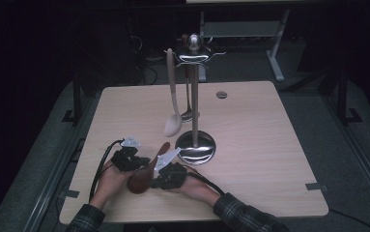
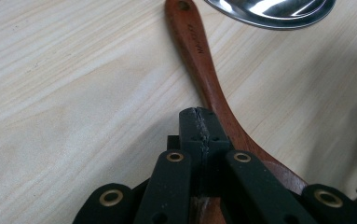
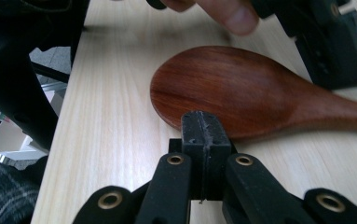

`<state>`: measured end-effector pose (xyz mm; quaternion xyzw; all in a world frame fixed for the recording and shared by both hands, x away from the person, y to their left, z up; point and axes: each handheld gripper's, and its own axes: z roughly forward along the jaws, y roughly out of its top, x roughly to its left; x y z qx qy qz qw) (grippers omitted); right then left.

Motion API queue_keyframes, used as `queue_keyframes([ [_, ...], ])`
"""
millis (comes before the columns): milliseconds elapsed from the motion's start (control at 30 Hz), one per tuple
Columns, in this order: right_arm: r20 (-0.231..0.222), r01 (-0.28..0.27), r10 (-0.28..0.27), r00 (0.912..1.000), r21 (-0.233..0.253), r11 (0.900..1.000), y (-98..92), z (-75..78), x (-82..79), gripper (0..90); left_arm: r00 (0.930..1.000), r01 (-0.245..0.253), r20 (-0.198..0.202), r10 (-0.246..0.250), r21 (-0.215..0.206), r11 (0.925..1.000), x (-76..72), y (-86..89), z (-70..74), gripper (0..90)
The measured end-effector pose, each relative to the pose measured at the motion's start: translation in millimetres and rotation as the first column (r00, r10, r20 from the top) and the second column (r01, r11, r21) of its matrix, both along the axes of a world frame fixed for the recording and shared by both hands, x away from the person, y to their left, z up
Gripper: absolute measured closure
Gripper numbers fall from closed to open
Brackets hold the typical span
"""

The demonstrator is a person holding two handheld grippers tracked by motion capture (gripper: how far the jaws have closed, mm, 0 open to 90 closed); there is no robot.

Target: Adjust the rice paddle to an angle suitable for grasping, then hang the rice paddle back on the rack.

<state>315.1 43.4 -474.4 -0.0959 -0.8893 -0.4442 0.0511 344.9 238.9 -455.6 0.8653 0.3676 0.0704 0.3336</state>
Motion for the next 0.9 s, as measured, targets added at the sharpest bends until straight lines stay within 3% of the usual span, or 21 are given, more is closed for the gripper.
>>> queue_keyframes([
  [167, 0.003, 0.001, -0.001, 1.0, 0.011, 1.0, -7.5, 6.1, -4.7, 89.7, 1.0, -0.008, -0.001, 0.008, 0.003, 1.0, 0.1, 2.1, 1.6, 90.0],
  [300, 0.007, 0.056, -0.056, 0.9984, -0.006, 0.998, -28.7, 12.7, -5.2, 73.6, 0.9998, -0.007, -0.021, 0.007, 0.008, 0.9999, 0.7, 4.9, 5.9, 89.4],
  [400, 0.043, 0.108, -0.107, 0.9933, -0.026, 0.994, -46.5, 17.0, -3.7, 63.4, 0.9997, -0.014, -0.019, 0.015, 0.024, 0.9996, 0.8, 7.1, 13.4, 81.1],
  [533, 0.056, 0.2, -0.198, 0.9786, -0.033, 0.979, -70.9, 24.8, -0.4, 50.3, 0.9992, -0.005, -0.038, 0.006, 0.031, 0.9995, 2.1, 4.4, 21.9, 68.8],
  [567, 0.056, 0.2, -0.198, 0.9786, -0.033, 0.979, -70.9, 24.8, -0.4, 50.3, 0.9992, -0.005, -0.038, 0.006, 0.031, 0.9995, 2.1, 4.4, 21.9, 64.7],
  [600, 0.056, 0.25, -0.248, 0.9672, -0.035, 0.968, -84.4, 28.4, 0.2, 43.9, 0.999, 0.002, -0.045, 0.0, 0.04, 0.9992, 2.8, 3.8, 23.4, 61.6],
  [667, 0.063, 0.293, -0.29, 0.955, -0.04, 0.955, -100.2, 30.8, 0.6, 40.5, 0.9985, 0.001, -0.055, 0.002, 0.044, 0.999, 3.8, -0.6, 26.9, 56.8],
  [700, 0.063, 0.293, -0.29, 0.955, -0.04, 0.955, -100.2, 30.8, 0.6, 40.5, 0.9978, 0.008, -0.066, -0.005, 0.051, 0.9987, 4.9, -3.1, 28.5, 56.8],
  [767, 0.061, 0.337, -0.335, 0.9404, -0.036, 0.941, -117.7, 32.2, 0.9, 37.7, 0.9972, 0.014, -0.075, -0.008, 0.071, 0.9973, 6.3, -10.0, 31.0, 52.7],
  [833, 0.057, 0.405, -0.402, 0.9137, -0.039, 0.914, -145.1, 33.2, -0.4, 34.6, 0.9929, 0.031, -0.117, -0.019, 0.102, 0.9943, 9.0, -18.5, 32.2, 48.1],
  [900, 0.053, 0.436, -0.434, 0.8994, -0.046, 0.899, -162.4, 32.7, -1.4, 33.4, 0.9908, 0.041, -0.133, -0.025, 0.124, 0.9914, 11.8, -24.5, 32.3, 47.5],
])
